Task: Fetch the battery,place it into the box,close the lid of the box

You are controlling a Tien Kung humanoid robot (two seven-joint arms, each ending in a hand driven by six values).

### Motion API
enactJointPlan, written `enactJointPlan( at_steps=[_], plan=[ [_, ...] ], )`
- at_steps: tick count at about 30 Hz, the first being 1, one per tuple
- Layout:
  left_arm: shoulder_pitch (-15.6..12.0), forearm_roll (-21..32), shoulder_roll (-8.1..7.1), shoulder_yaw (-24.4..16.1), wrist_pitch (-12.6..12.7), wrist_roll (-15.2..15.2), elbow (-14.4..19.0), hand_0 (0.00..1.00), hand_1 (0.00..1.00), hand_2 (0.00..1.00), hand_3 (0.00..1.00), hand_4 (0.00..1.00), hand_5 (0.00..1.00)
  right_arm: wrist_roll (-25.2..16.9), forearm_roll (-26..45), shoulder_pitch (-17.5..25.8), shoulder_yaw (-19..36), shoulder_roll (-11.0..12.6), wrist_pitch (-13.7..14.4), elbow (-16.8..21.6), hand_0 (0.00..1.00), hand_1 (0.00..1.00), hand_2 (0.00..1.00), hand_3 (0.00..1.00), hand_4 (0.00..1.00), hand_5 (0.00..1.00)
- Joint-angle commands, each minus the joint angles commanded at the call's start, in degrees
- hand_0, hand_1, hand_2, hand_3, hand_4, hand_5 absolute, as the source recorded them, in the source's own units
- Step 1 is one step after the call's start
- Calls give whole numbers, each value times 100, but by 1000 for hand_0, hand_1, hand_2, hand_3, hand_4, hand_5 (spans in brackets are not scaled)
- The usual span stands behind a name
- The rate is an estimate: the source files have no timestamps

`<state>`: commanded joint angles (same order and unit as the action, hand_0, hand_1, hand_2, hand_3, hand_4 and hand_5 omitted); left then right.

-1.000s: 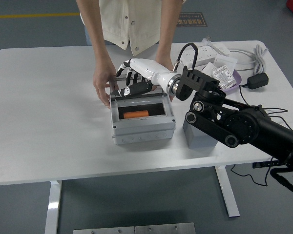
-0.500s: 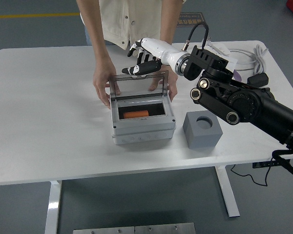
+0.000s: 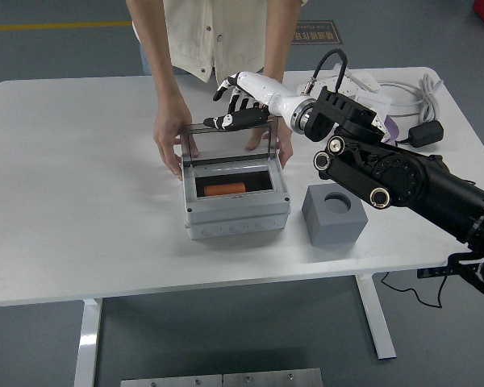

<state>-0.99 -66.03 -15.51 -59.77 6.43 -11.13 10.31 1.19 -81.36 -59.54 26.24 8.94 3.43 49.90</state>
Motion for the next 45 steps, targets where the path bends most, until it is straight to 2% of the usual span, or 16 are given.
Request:
enactJointPlan(
  at_steps=[6,17,18,29,37,45],
  plan=[
    [-6,6,0,9,-1,8,0,612,708,558,532,203,2,-21,19,22,-68,-5,-22,-19,285,414,467,682,915,596],
    [-29,-48,-12,-50,-5,-13,0,611,709,559,532,201,2,234,135,-160,17,22,-482,-94,289,413,468,681,919,629],
    [-32,-52,-13,-53,-6,-13,0,610,708,558,529,195,2,270,146,-174,13,21,-531,-103,306,420,469,692,998,854],
    [-58,-64,-11,-86,0,-14,0,610,708,559,530,193,2,573,146,-130,-59,25,-844,-40,306,419,474,697,998,896],
    [-61,10,-4,-36,10,0,0,608,706,558,529,185,2,1034,-140,-82,133,180,-1305,434,295,414,471,702,998,920],
    [-68,58,6,-5,19,7,0,607,706,558,529,180,2,1599,-369,-12,224,388,-1964,971,287,408,466,691,998,933]
  ],
)
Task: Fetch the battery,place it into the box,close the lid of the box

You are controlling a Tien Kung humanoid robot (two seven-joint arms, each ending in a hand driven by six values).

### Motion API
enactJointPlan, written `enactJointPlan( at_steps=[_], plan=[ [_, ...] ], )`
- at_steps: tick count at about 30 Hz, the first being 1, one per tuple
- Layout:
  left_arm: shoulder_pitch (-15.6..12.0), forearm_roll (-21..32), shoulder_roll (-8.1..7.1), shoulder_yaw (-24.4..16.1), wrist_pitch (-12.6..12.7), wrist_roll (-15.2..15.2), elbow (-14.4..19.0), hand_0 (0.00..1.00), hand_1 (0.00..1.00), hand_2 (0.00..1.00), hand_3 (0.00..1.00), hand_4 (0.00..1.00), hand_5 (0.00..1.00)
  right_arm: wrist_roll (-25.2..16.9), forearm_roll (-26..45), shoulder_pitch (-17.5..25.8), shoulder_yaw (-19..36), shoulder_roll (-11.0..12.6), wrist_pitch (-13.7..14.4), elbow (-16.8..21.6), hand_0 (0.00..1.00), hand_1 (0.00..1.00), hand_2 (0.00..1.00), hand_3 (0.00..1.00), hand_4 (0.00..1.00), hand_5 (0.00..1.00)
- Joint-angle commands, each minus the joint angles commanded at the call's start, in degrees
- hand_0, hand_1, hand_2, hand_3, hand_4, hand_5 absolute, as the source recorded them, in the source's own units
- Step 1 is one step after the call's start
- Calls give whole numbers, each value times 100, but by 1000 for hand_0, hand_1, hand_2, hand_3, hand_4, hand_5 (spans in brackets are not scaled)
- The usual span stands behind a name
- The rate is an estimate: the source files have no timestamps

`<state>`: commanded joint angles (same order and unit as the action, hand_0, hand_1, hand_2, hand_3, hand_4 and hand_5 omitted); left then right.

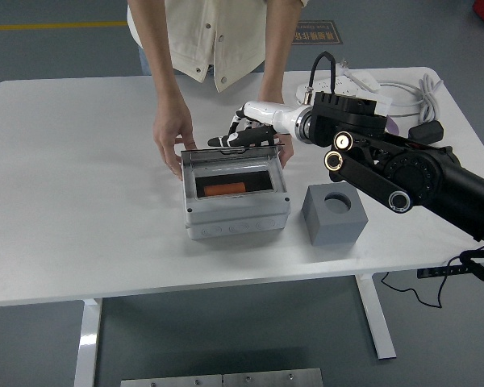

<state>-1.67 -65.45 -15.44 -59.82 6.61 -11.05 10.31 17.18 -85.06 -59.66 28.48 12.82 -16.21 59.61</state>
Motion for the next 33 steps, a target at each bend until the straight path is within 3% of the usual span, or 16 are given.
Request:
enactJointPlan(
  at_steps=[10,16,27,33],
  plan=[
    [5,46,17,41,11,11,0,604,705,558,528,170,2,324,33,117,96,116,-458,358,288,405,459,689,998,997],
    [8,80,28,68,16,20,0,603,705,558,529,165,2,350,33,283,330,192,-546,532,289,404,458,689,998,998],
    [-18,52,75,8,20,18,0,601,702,559,529,159,2,370,-671,1240,1838,634,-466,1581,314,431,498,688,998,998],
    [-48,21,132,-44,15,23,0,601,702,558,529,157,2,-155,-818,1925,2806,788,-71,2090,319,430,495,688,998,998]
  ],
)
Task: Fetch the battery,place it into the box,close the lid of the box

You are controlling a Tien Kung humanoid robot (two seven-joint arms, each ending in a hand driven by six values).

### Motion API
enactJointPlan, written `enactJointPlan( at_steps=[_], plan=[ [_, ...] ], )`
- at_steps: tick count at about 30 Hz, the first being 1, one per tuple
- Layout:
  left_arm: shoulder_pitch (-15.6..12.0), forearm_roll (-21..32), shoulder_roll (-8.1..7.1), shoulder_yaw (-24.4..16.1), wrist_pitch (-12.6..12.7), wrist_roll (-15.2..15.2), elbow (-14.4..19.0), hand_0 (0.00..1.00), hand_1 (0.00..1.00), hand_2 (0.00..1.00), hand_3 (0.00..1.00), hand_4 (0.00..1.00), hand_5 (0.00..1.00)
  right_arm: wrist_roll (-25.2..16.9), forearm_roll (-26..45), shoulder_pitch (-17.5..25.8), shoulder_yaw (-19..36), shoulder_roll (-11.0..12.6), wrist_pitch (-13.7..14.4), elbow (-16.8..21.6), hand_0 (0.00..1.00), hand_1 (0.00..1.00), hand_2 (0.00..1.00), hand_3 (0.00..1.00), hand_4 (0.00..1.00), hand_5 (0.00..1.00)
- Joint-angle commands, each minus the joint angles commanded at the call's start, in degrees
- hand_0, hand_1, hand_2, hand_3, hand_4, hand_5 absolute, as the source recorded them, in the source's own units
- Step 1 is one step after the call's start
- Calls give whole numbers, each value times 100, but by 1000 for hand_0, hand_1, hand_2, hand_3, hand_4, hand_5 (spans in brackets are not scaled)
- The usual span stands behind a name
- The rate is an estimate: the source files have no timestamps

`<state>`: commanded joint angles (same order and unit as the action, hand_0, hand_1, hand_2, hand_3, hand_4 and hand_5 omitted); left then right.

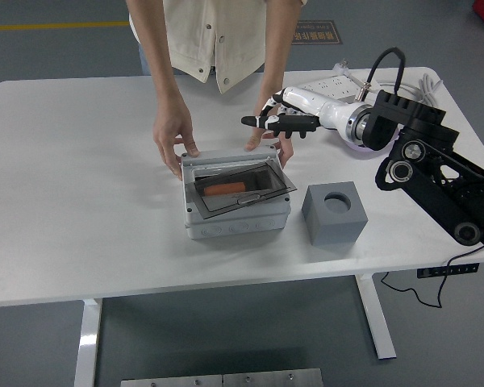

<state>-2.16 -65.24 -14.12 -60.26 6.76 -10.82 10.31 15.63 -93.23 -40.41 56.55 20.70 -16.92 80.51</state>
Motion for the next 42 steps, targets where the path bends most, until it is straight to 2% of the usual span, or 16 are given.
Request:
enactJointPlan(
  at_steps=[5,10,14,19,23,24,31,42],
  plan=[
    [-59,-206,35,-218,-23,-17,0,601,702,558,529,157,2,-708,252,620,820,-33,674,255,319,430,495,688,998,998],
    [-100,-332,32,-356,-26,-7,0,600,702,559,528,155,2,-1465,747,1132,1425,-29,1395,288,324,425,494,667,998,998],
    [-117,-349,37,-378,-30,1,0,600,703,559,528,155,2,-2050,1244,1403,1474,-61,1939,174,338,428,488,656,998,998],
    [-133,-336,62,-373,-38,11,0,600,702,559,528,154,2,-2884,2125,1656,1198,-263,2711,-117,343,424,481,640,998,982],
    [-138,-332,68,-380,-35,22,0,600,702,559,528,154,2,-3354,2719,1792,975,-390,3097,-263,343,424,481,640,998,982],
    [-140,-331,67,-379,-36,26,0,600,701,559,528,153,2,-3454,2878,1836,909,-422,3146,-294,338,419,461,614,998,921],
    [-142,-282,59,-339,-35,43,0,600,703,559,528,153,2,-3565,3495,1985,709,-486,3168,-376,340,418,461,613,995,917],
    [-156,-365,53,-414,-51,23,0,601,703,559,528,154,2,-3428,3474,2004,706,-521,3059,-392,367,422,465,611,969,875]
  ],
)
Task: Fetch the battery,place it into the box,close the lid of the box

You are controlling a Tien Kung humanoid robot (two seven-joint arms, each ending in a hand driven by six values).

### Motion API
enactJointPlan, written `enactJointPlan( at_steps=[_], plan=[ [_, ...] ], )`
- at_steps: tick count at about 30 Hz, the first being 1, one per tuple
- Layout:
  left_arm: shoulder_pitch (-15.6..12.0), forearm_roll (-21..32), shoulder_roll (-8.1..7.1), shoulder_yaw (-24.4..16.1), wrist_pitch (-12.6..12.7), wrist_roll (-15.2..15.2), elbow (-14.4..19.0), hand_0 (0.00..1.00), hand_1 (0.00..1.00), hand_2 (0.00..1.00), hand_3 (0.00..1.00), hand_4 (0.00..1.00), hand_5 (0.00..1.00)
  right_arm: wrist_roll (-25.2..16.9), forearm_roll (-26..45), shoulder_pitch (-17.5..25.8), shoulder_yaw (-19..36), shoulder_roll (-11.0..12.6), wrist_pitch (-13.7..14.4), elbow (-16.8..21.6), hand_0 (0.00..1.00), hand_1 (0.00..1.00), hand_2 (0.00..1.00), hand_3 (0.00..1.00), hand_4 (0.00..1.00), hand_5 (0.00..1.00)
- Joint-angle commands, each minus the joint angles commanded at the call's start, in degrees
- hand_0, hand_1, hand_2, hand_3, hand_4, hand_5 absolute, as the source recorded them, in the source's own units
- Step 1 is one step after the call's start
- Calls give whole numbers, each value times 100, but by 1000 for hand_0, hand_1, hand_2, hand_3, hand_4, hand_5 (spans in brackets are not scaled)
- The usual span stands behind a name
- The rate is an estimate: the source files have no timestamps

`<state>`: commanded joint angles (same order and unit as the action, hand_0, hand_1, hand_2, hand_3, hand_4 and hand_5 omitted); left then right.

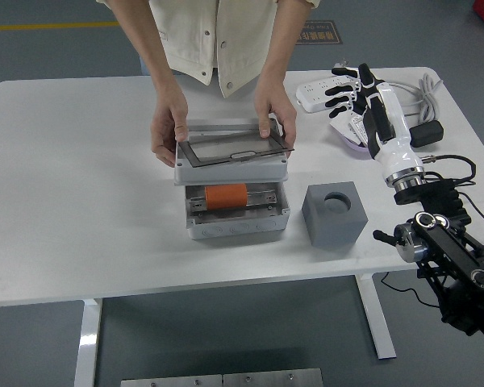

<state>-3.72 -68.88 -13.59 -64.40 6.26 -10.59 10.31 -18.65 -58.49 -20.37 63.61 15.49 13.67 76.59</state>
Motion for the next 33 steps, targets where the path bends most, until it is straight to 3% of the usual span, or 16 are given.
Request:
enactJointPlan(
  at_steps=[10,23,24,29,30,33],
  plan=[
    [20,-34,-7,-42,-1,-8,0,602,704,559,529,154,2,69,-58,-43,121,38,-147,14,381,421,458,611,967,874],
    [5,-91,-2,-121,-3,-31,0,603,708,560,530,158,2,666,-542,59,427,118,-936,193,438,452,500,631,968,873],
    [5,-90,-2,-121,-2,-31,0,603,709,560,530,158,2,715,-557,61,449,121,-993,193,617,601,642,703,986,883],
    [12,-79,-5,-114,1,-28,0,603,709,560,530,158,2,868,-543,72,548,130,-1168,167,617,601,642,703,986,883],
    [11,-78,-6,-114,1,-29,0,603,708,560,530,158,2,871,-519,78,566,132,-1172,161,998,940,948,964,998,998],
    [8,-77,-6,-113,1,-30,0,603,708,560,530,158,2,872,-456,98,621,143,-1179,148,998,940,948,964,998,998]
  ],
)
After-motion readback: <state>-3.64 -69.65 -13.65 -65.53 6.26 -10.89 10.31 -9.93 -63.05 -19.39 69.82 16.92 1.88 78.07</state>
